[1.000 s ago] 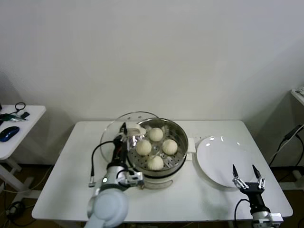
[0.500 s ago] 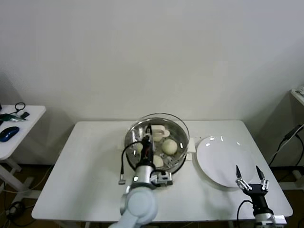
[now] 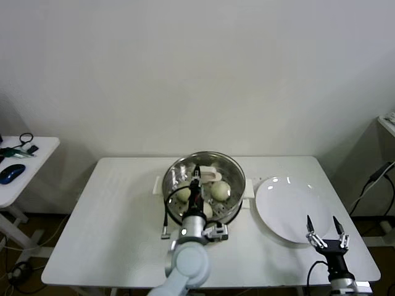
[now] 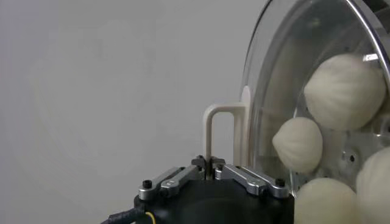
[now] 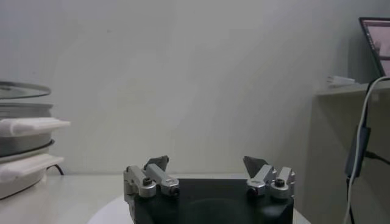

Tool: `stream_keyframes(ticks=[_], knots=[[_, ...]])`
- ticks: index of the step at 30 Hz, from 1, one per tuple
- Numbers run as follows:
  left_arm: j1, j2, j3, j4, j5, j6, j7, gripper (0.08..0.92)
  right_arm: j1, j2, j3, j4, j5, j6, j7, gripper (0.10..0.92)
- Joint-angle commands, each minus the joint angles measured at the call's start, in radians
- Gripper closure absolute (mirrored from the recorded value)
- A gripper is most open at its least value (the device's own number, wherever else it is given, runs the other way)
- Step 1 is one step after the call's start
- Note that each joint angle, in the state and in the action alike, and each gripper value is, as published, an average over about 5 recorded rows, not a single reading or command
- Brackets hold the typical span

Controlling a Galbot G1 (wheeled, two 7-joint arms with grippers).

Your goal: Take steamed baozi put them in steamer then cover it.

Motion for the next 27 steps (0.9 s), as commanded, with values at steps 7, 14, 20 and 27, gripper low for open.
stream_keyframes(ticks=[7, 14, 20, 27], knots=[[0.014, -0.01, -0.01, 0.042, 0.037, -0.011, -0.013, 0.862, 0.006, 0.016, -0.003, -0.002, -0.008, 0.002, 0.0, 0.203], [0.01, 0.0, -0.012, 0.036, 0.026, -0.014, -0.005, 0.862, 0.01, 0.016, -0.004, -0.004, -0.009, -0.002, 0.0, 0.203], [0.002, 0.032, -0.002, -0.015, -0.051, -0.011, 0.011, 0.77, 0.015, 0.008, -0.005, -0.002, -0.01, -0.016, -0.004, 0.203], [0.013, 0.083, 0.027, -0.148, -0.195, 0.03, 0.041, 0.562, 0.021, -0.003, -0.012, 0.006, -0.023, -0.06, -0.005, 0.203]])
